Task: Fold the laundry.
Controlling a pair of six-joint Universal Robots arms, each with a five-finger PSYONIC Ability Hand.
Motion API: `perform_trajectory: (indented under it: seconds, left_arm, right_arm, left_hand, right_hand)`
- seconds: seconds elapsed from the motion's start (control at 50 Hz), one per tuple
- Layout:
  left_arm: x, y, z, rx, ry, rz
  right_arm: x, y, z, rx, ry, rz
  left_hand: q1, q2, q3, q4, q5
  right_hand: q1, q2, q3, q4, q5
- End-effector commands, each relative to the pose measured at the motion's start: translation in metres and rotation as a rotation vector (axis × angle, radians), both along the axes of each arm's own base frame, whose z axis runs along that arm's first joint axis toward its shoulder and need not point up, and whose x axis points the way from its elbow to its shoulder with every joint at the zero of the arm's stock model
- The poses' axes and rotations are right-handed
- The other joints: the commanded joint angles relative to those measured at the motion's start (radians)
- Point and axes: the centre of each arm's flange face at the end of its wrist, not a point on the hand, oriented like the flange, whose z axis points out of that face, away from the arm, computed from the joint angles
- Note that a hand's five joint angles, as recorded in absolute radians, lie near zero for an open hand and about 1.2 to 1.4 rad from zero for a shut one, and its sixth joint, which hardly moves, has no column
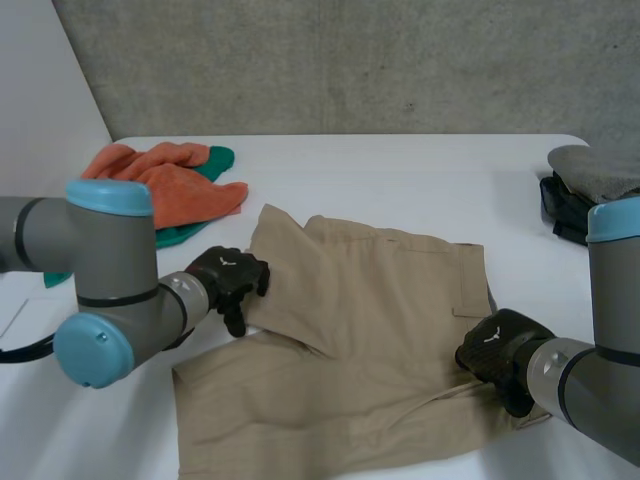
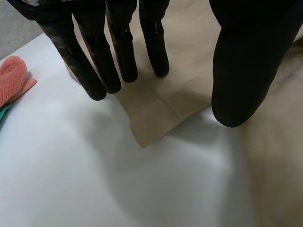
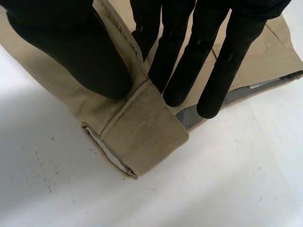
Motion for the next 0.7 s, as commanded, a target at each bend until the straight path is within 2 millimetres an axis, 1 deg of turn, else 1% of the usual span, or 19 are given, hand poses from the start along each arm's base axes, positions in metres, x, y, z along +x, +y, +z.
perform_trajectory:
  seconds: [0.02, 0.04, 0.06, 0.1, 0.14, 0.2, 0.3, 0.36, 0.44, 0.46, 0.54, 0.6, 0.66, 0.68, 0.7]
  left_arm:
    - [-0.006, -0.006, -0.009, -0.058, -0.028, -0.020]
    - [-0.006, -0.007, -0.010, -0.065, -0.033, -0.021]
    - [-0.006, -0.008, -0.011, -0.086, -0.041, -0.023]
    - [-0.007, -0.010, -0.013, -0.107, -0.048, -0.022]
    - [-0.007, -0.011, -0.013, -0.134, -0.067, -0.024]
    - [-0.006, -0.011, -0.007, -0.167, -0.100, -0.015]
    - [-0.002, -0.001, 0.004, -0.201, -0.161, 0.006]
    - [0.001, 0.001, 0.007, -0.219, -0.208, 0.017]
    - [0.004, 0.010, 0.004, -0.227, -0.348, 0.034]
    - [0.007, 0.014, -0.001, -0.211, -0.422, 0.047]
    - [0.010, 0.020, -0.003, -0.199, -0.533, 0.080]
    - [0.007, 0.021, 0.001, -0.209, -0.537, 0.100]
    - [0.005, 0.020, 0.008, -0.223, -0.516, 0.134]
    - [0.005, 0.020, 0.011, -0.227, -0.505, 0.142]
    - [0.004, 0.021, 0.018, -0.232, -0.478, 0.154]
  right_arm:
    - [0.000, 0.001, 0.000, -0.016, -0.006, 0.002]
    - [0.000, 0.000, 0.001, -0.020, -0.008, 0.000]
    - [-0.001, 0.000, 0.000, -0.020, -0.008, -0.001]
    - [-0.001, 0.000, 0.001, -0.023, -0.009, -0.001]
    - [-0.001, 0.000, 0.002, -0.028, -0.012, -0.003]
    - [0.000, 0.001, 0.003, -0.031, -0.016, -0.002]
    - [0.000, 0.003, 0.007, -0.042, -0.026, 0.000]
    - [0.001, 0.004, 0.007, -0.043, -0.026, 0.002]
    - [0.001, 0.005, 0.007, -0.041, -0.024, 0.006]
    - [0.001, 0.006, 0.007, -0.037, -0.022, 0.007]
    - [0.003, 0.008, 0.006, -0.039, -0.022, 0.016]
    - [0.003, 0.008, 0.005, -0.037, -0.021, 0.015]
    - [0.002, 0.008, 0.006, -0.040, -0.020, 0.014]
    - [0.002, 0.008, 0.006, -0.039, -0.020, 0.010]
    - [0.002, 0.007, 0.007, -0.044, -0.021, 0.010]
  left_hand:
    - [0.353, 0.355, 0.356, 0.350, 0.351]
    - [0.429, 0.431, 0.432, 0.426, 0.427]
    - [0.610, 0.612, 0.613, 0.607, 0.608]
    - [0.816, 0.818, 0.819, 0.813, 0.814]
    - [0.817, 0.819, 0.820, 0.814, 0.815]
    - [0.817, 0.819, 0.820, 0.814, 0.815]
    - [0.817, 0.819, 0.820, 0.814, 0.815]
    - [0.817, 0.819, 0.820, 0.814, 0.815]
    - [0.817, 0.819, 0.820, 0.814, 0.815]
    - [0.817, 0.819, 0.820, 0.814, 0.815]
    - [0.817, 0.819, 0.820, 0.814, 0.815]
    - [0.817, 0.819, 0.820, 0.814, 0.815]
    - [0.817, 0.819, 0.820, 0.814, 0.815]
    - [0.759, 0.761, 0.762, 0.757, 0.758]
    - [0.471, 0.473, 0.474, 0.468, 0.469]
  right_hand:
    - [0.302, 0.221, 0.207, 0.196, 0.205]
    - [0.302, 0.221, 0.207, 0.196, 0.205]
    - [0.302, 0.221, 0.207, 0.196, 0.205]
    - [0.302, 0.221, 0.207, 0.196, 0.205]
    - [0.302, 0.221, 0.207, 0.196, 0.205]
    - [0.302, 0.221, 0.207, 0.196, 0.205]
    - [0.302, 0.221, 0.207, 0.196, 0.205]
    - [0.302, 0.221, 0.207, 0.196, 0.205]
    - [0.302, 0.221, 0.207, 0.196, 0.205]
    - [0.302, 0.221, 0.207, 0.196, 0.205]
    - [0.302, 0.221, 0.207, 0.196, 0.205]
    - [0.302, 0.221, 0.207, 0.196, 0.205]
    - [0.302, 0.221, 0.207, 0.196, 0.205]
    - [0.302, 0.221, 0.207, 0.196, 0.205]
    - [0.302, 0.221, 0.207, 0.196, 0.205]
